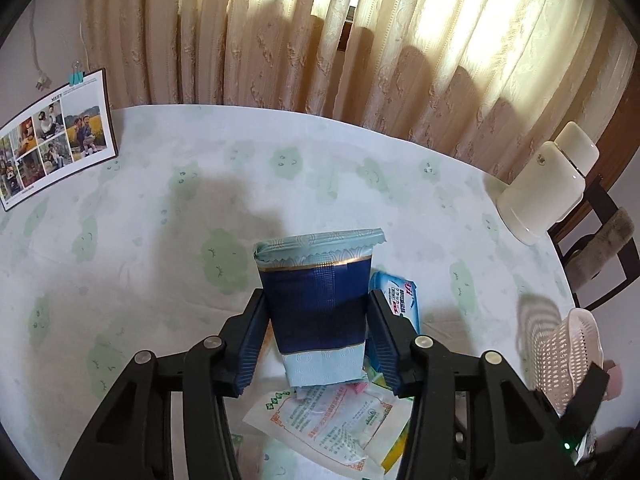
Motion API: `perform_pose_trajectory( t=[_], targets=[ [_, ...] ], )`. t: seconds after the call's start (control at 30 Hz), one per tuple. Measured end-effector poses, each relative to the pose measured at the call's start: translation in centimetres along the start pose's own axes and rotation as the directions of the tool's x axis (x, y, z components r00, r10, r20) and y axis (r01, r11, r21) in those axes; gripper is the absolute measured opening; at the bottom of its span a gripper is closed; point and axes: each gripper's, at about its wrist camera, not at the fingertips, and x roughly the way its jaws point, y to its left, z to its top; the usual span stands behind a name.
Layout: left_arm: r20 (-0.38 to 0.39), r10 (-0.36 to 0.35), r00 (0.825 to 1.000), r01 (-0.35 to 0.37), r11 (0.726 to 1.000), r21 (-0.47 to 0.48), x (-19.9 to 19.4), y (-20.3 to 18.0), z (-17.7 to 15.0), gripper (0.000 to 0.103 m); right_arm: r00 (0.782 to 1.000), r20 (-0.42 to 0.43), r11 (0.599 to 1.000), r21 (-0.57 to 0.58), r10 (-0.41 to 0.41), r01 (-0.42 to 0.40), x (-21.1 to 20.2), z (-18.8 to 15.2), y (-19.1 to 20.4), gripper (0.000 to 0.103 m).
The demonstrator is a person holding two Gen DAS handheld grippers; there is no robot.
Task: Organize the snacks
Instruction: 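Grasp the small silver-wrapped packet with the right gripper while the left gripper holds the blue pack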
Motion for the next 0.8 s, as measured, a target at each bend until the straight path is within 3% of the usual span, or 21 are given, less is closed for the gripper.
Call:
perform_pose_trajectory(
  t=[0.03,0.13,0.27,0.53,0.8],
  targets=[
    [0.001,0.000,1.000,0.000,1.000,0.002,0.0,-0.1,0.0,0.046,1.000,0.005,1.000,-0.008,-0.013,0.013,0.2,0.2,0.1,0.079],
    [0.001,0.003,1.000,-0.003,1.000,0.006,0.1,-0.1,-0.1,0.046,0.998,0.017,0.997,-0.041,-0.063,0.064,0.5,0.3,0.8,0.053],
    [-0.009,0.009,1.000,-0.009,1.000,0.003,0.6,-0.1,-0.2,0.046,0.997,0.034,0.997,-0.037,-0.069,0.071,0.2,-0.2,0.8,0.042],
    [0.020,-0.006,1.000,0.006,1.000,0.025,-0.3,-0.5,-0.2,0.046,0.990,0.119,0.997,0.032,-0.080,0.076,-2.8,-1.6,-0.5,0.027],
    [0.073,-0.054,0.996,0.051,0.998,0.046,-3.1,-1.2,-0.3,0.046,0.978,0.200,0.995,0.084,-0.061,0.045,-6.0,-2.0,-1.6,0.025]
  ],
)
